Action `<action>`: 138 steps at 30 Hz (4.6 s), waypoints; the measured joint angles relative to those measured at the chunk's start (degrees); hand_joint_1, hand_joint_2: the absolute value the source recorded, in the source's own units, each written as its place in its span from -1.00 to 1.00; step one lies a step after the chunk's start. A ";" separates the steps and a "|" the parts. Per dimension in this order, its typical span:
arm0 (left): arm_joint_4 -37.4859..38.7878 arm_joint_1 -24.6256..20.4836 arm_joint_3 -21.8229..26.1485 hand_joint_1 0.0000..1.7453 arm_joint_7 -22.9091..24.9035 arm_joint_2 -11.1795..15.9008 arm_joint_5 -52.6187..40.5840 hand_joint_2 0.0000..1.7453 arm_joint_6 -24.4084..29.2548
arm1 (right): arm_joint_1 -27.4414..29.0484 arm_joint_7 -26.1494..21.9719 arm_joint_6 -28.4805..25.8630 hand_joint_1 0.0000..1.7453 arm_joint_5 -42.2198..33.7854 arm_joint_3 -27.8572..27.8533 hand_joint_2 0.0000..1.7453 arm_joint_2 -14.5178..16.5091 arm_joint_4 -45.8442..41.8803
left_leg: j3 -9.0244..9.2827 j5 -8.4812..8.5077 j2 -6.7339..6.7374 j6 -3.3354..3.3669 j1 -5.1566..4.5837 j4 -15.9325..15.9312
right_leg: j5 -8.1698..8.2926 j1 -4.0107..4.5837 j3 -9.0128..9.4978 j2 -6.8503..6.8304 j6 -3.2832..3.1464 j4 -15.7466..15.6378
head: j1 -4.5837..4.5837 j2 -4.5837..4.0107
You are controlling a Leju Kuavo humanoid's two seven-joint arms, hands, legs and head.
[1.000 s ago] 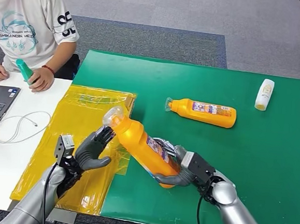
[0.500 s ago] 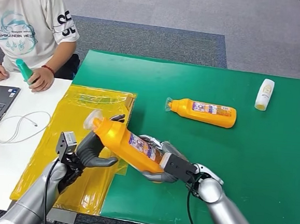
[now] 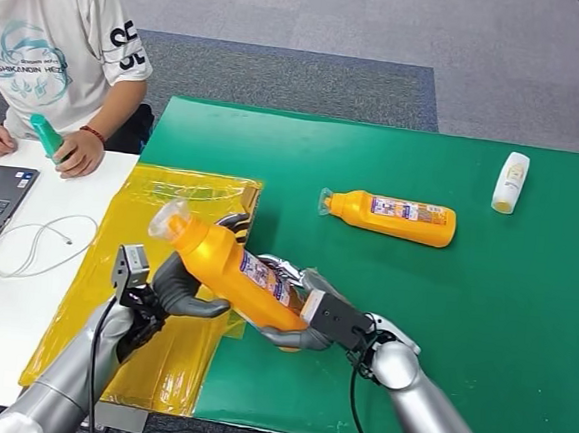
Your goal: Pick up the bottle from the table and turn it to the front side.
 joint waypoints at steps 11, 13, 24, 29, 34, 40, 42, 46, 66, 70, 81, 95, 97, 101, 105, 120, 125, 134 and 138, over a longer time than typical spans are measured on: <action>0.69 -1.11 -0.74 -1.00 -0.74 -1.77 2.75 1.00 -2.80 | -0.16 -0.15 -0.68 1.00 -0.24 0.47 1.00 1.34 0.09 | 0.00 0.00 0.00 0.00 0.00 0.00 | 0.00 0.00 0.00 0.00 -0.01 0.00 | 0.01 -0.01; 0.76 -1.22 -0.75 -1.00 -0.65 -2.04 3.14 1.00 -2.77 | -0.17 0.00 -2.27 1.00 1.30 0.70 1.00 1.63 0.11 | 0.00 0.00 0.00 0.00 0.00 0.00 | 0.00 0.00 0.00 0.00 -0.01 0.00 | 0.01 0.01; 0.75 -0.28 -0.75 -1.00 0.60 -2.67 4.62 1.00 -2.30 | 2.19 1.41 -10.17 1.00 12.43 1.35 1.00 3.56 -0.23 | -0.02 -0.01 0.00 0.00 0.01 0.00 | -0.03 0.01 -0.02 0.00 -0.03 0.00 | 0.01 0.00; 0.45 0.42 -0.75 -1.00 0.93 -2.96 4.62 1.00 -1.82 | 3.88 1.57 -12.25 1.00 15.81 1.20 1.00 3.92 0.13 | -0.02 -0.01 0.00 -0.01 0.01 0.00 | -0.03 0.01 -0.02 0.00 -0.03 0.00 | 0.02 0.00; 0.20 0.77 -0.74 -1.00 1.31 -3.21 4.61 1.00 -1.48 | 5.07 1.48 -12.68 1.00 16.83 0.73 1.00 4.16 0.93 | -0.02 -0.01 0.00 -0.01 0.01 0.00 | -0.03 0.01 -0.02 0.00 -0.03 0.00 | 0.01 0.00; 0.17 0.98 -0.73 -0.96 1.32 -3.31 4.55 1.00 -1.23 | 5.69 1.48 -13.08 0.28 17.17 -0.01 1.00 4.55 1.78 | -0.02 -0.01 0.00 -0.01 0.01 0.00 | -0.02 0.01 -0.02 0.00 -0.03 0.00 | 0.01 -0.01; 0.17 1.04 -0.72 0.00 1.32 -3.32 4.55 1.00 -1.22 | 5.85 1.48 -12.96 0.59 17.22 -0.26 1.00 4.63 1.95 | -0.02 -0.01 0.00 -0.01 0.01 0.00 | -0.02 0.01 -0.02 0.00 -0.03 0.00 | 0.01 0.00; 0.17 1.24 -0.72 1.00 1.29 -3.33 4.55 1.00 -1.62 | 6.00 1.46 -12.29 0.83 17.14 -0.90 1.00 4.86 2.17 | -0.02 -0.01 0.00 -0.01 0.01 0.00 | -0.03 0.01 -0.02 0.00 -0.03 0.00 | 0.01 -0.02; -0.31 1.55 -0.73 1.00 0.38 -3.54 4.18 1.00 -1.93 | 6.66 1.12 -11.68 0.96 16.64 -2.14 1.00 5.60 2.32 | -0.02 -0.01 0.00 -0.01 0.01 0.00 | -0.02 0.01 -0.01 0.00 -0.03 0.00 | 0.01 -0.01; -0.31 1.56 -0.73 0.84 0.38 -3.57 4.20 1.00 -1.99 | 6.70 0.90 -11.59 1.00 16.51 -2.40 1.00 5.65 2.30 | -0.02 -0.01 0.00 -0.01 0.01 0.00 | -0.02 0.01 -0.01 0.00 -0.03 0.00 | 0.00 -0.01; -0.31 1.71 -0.66 -1.00 0.70 -3.61 4.35 1.00 -2.13 | 6.84 0.72 -10.99 1.00 16.11 -3.52 1.00 5.87 0.92 | -0.02 -0.01 0.00 -0.01 0.01 0.00 | -0.02 0.01 -0.01 0.00 -0.03 0.00 | 0.01 0.00; -0.31 1.85 -0.66 -1.00 1.14 -3.60 5.67 1.00 -3.52 | 6.56 0.72 -10.83 1.00 16.13 -3.57 1.00 6.07 0.04 | -0.02 -0.01 0.00 -0.01 0.01 0.00 | -0.03 0.01 -0.01 0.00 -0.03 0.00 | 0.01 -0.01; -0.31 1.85 -0.65 -1.00 1.21 -3.59 5.76 1.00 -3.52 | 6.53 0.72 -10.82 1.00 16.16 -3.57 1.00 6.07 -0.02 | -0.02 -0.01 0.00 -0.01 0.01 0.00 | -0.03 0.01 -0.01 0.00 -0.03 0.00 | 0.01 -0.02; -0.31 1.85 -0.66 -1.00 1.23 -3.59 5.89 1.00 -3.59 | 6.52 0.70 -10.82 1.00 16.33 -3.57 1.00 6.07 -0.33 | -0.02 -0.01 0.00 -0.01 0.01 0.00 | -0.03 0.01 -0.02 0.00 -0.03 0.00 | 0.00 0.00; -0.31 1.84 -0.65 -1.00 1.31 -3.59 6.34 1.00 -4.03 | 6.53 0.33 -10.86 1.00 16.72 -3.57 1.00 6.09 -0.74 | -0.02 -0.01 0.00 -0.01 0.01 0.00 | -0.03 0.01 -0.02 0.00 -0.03 0.00 | 0.01 -0.02; -0.35 2.22 -0.73 -1.00 2.73 -3.53 11.88 1.00 -8.16 | 7.93 -2.41 -13.25 0.98 20.68 -3.60 1.00 6.09 -7.53 | -0.03 -0.01 0.00 -0.01 0.01 0.00 | -0.03 0.01 -0.02 0.00 -0.03 0.00 | 0.01 -0.02; -0.42 2.25 -0.74 -1.00 3.23 -3.49 12.00 1.00 -8.15 | 7.95 -2.40 -13.23 1.00 20.73 -3.59 1.00 6.09 -7.58 | -0.02 -0.01 0.00 -0.01 0.01 0.00 | -0.03 0.01 -0.01 0.00 -0.03 0.00 | 0.00 0.00; -0.44 2.23 -0.80 -1.00 3.29 -3.45 11.66 1.00 -8.15 | 7.91 -2.39 -13.08 1.00 20.78 -3.49 1.00 6.09 -7.33 | -0.02 -0.01 0.00 -0.01 0.01 0.00 | -0.03 0.01 -0.02 0.00 -0.03 0.00 | 0.01 -0.02; -0.56 2.15 -1.24 -1.00 3.30 -3.45 11.27 1.00 -8.16 | 7.82 -2.41 -12.93 1.00 20.81 -3.32 1.00 6.09 -6.90 | -0.02 -0.01 0.00 -0.01 0.01 0.00 | -0.03 0.01 -0.02 0.00 -0.03 0.00 | 0.01 -0.02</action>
